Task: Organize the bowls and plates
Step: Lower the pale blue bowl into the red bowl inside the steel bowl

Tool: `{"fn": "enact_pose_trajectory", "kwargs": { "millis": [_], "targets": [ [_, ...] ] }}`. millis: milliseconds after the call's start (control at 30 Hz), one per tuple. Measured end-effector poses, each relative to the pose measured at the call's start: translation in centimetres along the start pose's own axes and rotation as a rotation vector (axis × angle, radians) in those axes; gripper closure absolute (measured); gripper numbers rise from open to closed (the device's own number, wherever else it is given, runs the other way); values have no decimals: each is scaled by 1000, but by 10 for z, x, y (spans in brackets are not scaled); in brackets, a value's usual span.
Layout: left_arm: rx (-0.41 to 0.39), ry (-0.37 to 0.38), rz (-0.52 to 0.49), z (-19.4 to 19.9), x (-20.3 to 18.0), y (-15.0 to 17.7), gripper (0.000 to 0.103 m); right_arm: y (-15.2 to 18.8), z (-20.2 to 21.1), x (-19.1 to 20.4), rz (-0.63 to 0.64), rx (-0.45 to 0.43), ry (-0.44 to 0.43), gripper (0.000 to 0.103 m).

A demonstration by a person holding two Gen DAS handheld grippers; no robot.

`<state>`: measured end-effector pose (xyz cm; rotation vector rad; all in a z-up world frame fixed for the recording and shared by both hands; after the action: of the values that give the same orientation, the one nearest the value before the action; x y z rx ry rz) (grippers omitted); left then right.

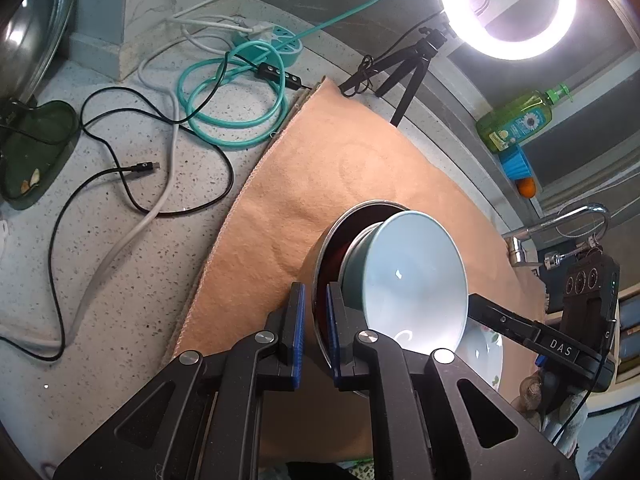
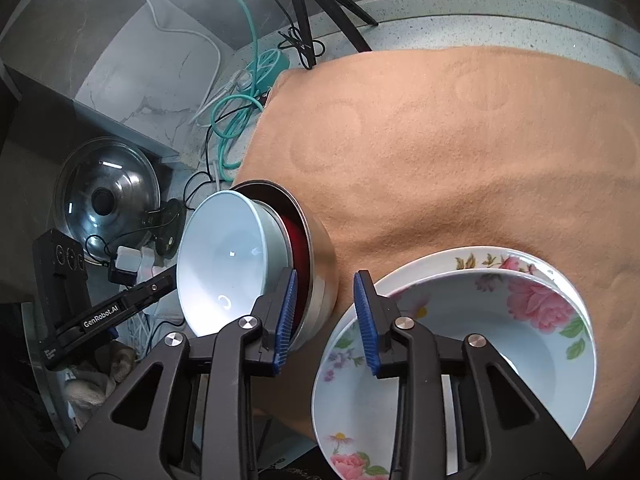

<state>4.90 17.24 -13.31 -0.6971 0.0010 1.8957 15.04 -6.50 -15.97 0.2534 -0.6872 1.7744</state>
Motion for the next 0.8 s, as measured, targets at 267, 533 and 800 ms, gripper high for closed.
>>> {"fn": "enact_pose_trajectory", "kwargs": {
  "millis": [267,533,800],
  "targets": [
    [12,-9,-6,-5,-1,1,94,0,-8,3,5,16,10,82],
    [31,-27,-22,-13,-2,1,94,1,-16,8,18,35,24,84],
    [32,-43,-41,-14,-4,1,94,2,-20,12,30,44,35,90]
  ]
}}
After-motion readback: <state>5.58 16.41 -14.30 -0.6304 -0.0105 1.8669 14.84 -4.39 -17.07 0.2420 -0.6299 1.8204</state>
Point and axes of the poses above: each gripper's, at about its wrist camera, not at the fingertips, and z roughly against the way its jaws point, x to its left, y to its underside, the point moved 2 cm from there along -z, roughly the way its jaws point
